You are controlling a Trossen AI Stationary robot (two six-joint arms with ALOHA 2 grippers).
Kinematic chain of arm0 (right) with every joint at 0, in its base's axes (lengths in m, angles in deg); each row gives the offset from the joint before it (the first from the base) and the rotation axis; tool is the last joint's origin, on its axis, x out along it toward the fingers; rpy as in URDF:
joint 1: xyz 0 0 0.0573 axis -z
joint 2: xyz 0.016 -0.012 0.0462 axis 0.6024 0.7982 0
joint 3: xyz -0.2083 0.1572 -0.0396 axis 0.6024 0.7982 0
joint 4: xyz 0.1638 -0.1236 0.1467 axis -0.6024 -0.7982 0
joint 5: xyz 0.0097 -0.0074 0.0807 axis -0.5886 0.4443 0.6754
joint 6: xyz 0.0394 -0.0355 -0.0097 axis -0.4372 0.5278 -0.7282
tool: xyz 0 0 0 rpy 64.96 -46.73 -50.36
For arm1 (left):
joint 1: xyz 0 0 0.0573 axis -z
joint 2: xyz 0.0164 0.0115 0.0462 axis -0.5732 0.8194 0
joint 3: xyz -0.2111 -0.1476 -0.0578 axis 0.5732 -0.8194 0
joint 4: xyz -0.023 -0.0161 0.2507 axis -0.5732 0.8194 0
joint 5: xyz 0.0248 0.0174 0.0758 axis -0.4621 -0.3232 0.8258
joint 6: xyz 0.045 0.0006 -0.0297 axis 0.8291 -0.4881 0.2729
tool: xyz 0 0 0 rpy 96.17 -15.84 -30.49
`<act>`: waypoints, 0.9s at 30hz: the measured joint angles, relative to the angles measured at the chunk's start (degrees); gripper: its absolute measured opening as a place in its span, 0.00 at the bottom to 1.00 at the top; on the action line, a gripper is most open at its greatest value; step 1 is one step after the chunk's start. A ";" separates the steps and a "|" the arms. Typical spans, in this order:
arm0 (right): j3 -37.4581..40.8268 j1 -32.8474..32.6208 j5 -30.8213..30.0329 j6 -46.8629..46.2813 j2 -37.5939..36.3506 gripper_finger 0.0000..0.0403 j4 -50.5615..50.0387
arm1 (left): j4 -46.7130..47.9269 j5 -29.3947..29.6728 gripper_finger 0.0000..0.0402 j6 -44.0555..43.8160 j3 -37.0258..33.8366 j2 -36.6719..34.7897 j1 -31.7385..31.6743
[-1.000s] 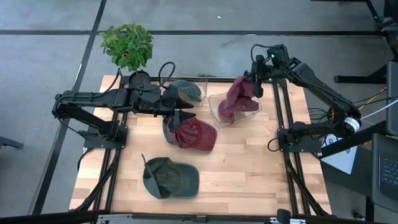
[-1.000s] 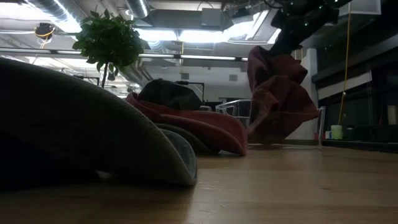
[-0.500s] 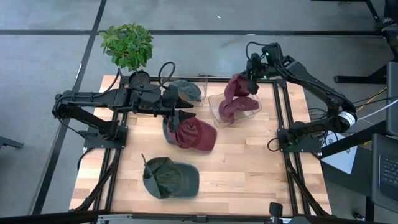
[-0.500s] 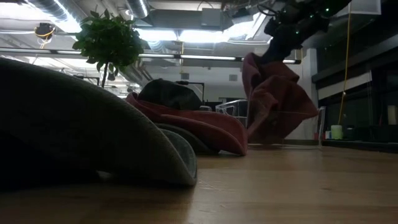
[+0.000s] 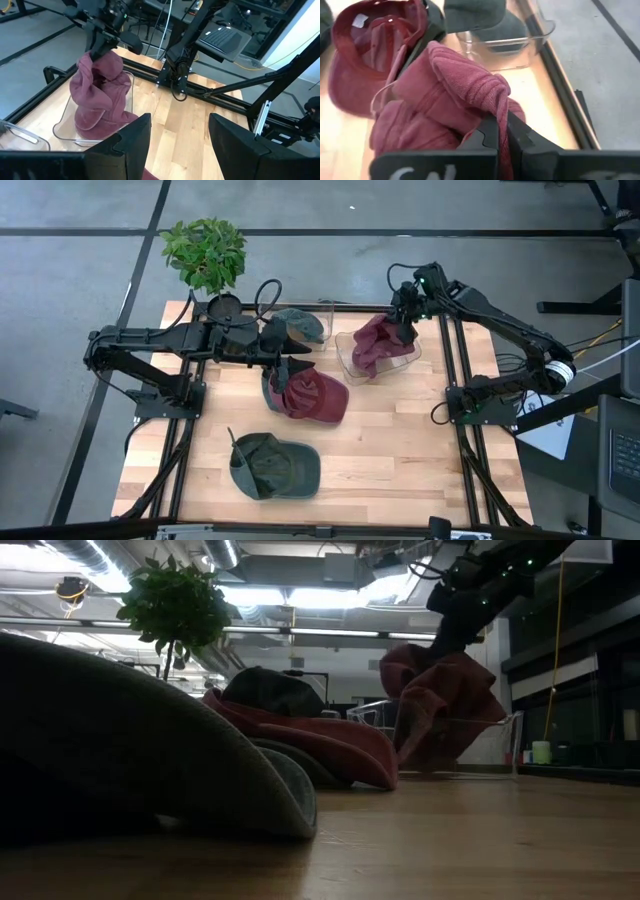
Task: Pick & Place hat
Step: Put the bottom red cap into the right transparent bin
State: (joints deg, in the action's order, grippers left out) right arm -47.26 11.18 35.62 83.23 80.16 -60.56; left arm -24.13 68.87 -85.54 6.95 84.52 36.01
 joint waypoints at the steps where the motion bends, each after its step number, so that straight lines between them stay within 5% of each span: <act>1: 0.04 -0.33 -0.01 -0.05 -0.29 0.01 -0.42 | 0.00 0.01 0.48 -0.01 0.00 0.00 0.00; 27: 0.06 -10.29 -3.86 -8.90 -5.97 0.03 -17.16 | -0.02 -0.17 0.48 -0.01 0.00 0.00 -0.02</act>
State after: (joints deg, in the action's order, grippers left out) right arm -47.20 0.89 31.76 74.33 74.19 -77.72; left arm -24.15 68.70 -85.56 6.95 84.53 35.99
